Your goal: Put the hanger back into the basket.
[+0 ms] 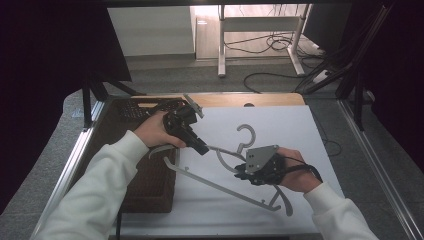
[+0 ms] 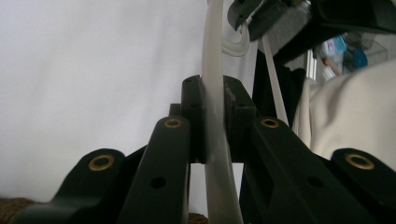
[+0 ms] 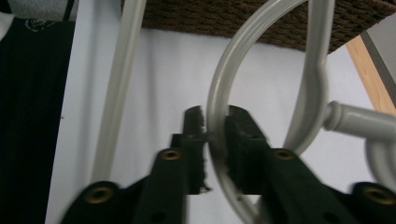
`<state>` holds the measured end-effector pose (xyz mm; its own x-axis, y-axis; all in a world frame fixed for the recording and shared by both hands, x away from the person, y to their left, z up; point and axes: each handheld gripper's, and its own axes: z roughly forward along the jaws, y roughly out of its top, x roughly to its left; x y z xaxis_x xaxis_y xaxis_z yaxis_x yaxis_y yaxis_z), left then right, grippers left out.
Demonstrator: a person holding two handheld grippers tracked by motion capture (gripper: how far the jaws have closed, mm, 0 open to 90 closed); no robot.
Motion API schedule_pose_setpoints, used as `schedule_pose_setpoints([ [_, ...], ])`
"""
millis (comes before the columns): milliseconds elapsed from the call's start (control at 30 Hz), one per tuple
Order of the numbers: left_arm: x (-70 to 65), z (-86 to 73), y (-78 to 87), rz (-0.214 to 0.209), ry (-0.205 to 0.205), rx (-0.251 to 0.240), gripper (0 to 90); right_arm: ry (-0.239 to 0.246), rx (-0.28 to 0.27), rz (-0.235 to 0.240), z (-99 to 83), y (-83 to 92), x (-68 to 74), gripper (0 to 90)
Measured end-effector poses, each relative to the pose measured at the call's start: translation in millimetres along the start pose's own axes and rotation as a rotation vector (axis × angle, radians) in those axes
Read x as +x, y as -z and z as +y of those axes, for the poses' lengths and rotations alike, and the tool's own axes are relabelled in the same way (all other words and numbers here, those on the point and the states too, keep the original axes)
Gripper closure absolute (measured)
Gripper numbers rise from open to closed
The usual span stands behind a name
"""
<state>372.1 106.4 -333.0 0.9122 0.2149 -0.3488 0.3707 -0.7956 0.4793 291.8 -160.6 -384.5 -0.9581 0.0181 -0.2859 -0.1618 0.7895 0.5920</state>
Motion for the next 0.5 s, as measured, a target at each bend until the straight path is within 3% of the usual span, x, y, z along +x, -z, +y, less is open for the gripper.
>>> schedule_pose_setpoints([
  [67,0.9,-4.3,5.9,0.013,0.017,-0.027,81.3,-0.004,-0.001,-0.044,1.1,2.0,2.3,55.6],
  [133,0.0,-10.9,13.0,0.026,0.032,-0.078,81.4,-0.023,-0.028,-0.088,2.0,7.6,3.5,49.6],
  [200,0.1,-16.8,20.2,0.046,0.036,-0.105,81.4,-0.074,-0.120,-0.170,1.3,23.1,3.4,42.8],
  [233,-0.8,-20.5,23.7,0.063,0.042,-0.129,81.4,-0.074,-0.120,-0.170,1.3,23.1,3.4,42.8],
  [367,-5.6,-36.3,34.8,0.138,0.071,-0.193,81.4,-0.169,-0.257,-0.243,-4.2,47.8,4.4,40.4],
  [400,-7.2,-40.3,36.9,0.152,0.089,-0.210,81.3,-0.220,-0.294,-0.256,-8.8,56.6,6.8,39.2],
  [467,-9.4,-48.7,41.5,0.186,0.103,-0.237,81.3,-0.244,-0.306,-0.257,-11.8,59.7,8.0,38.7],
  [500,-13.4,-56.7,45.1,0.217,0.121,-0.271,81.3,-0.301,-0.310,-0.265,-19.0,62.8,9.7,37.0],
])
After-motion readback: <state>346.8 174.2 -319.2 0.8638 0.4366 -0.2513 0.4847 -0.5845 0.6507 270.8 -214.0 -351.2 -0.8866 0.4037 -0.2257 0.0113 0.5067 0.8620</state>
